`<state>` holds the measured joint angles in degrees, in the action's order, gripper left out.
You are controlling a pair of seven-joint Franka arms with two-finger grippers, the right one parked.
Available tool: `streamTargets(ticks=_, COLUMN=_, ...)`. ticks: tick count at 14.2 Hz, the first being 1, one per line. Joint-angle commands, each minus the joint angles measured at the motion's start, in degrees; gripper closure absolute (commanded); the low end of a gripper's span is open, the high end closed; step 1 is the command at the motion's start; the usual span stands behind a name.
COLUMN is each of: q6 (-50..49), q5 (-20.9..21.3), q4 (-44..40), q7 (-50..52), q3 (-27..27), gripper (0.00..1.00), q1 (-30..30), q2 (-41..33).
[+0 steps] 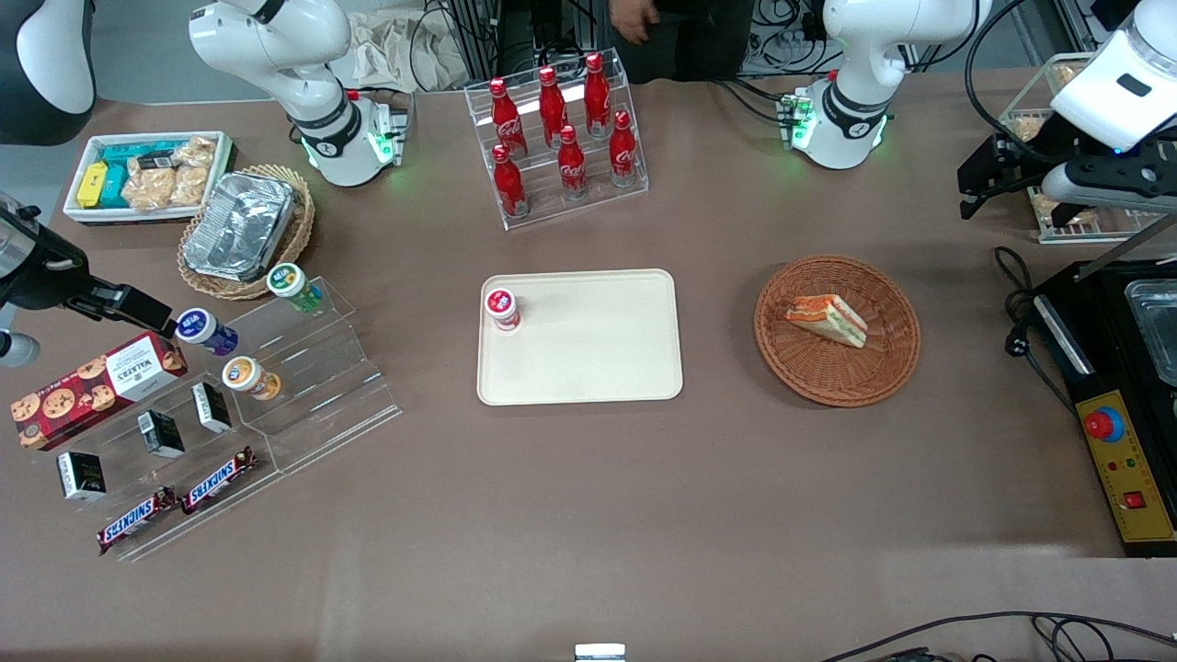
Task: Place sandwich from basket to tray
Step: 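Move the left gripper over the wrapped sandwich in the wicker basket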
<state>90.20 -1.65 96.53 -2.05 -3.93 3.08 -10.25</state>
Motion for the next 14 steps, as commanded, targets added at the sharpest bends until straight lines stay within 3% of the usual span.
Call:
streamTargets(ticks=1, q6=-0.02, q5=0.41, q4=-0.11, q7=-0.76, q3=0.06, gripper=0.0, q1=-0.18, q2=-0.47)
streamTargets(ticks=6, q6=0.15, q5=0.42, q4=-0.11, q7=1.43, q3=-0.03, gripper=0.0, q1=-0.01, q2=0.66)
streamTargets(ticks=14, q6=4.37, q5=-3.88, q4=1.38, q7=25.75, q3=-0.2, gripper=0.0, q1=-0.18, q2=1.63)
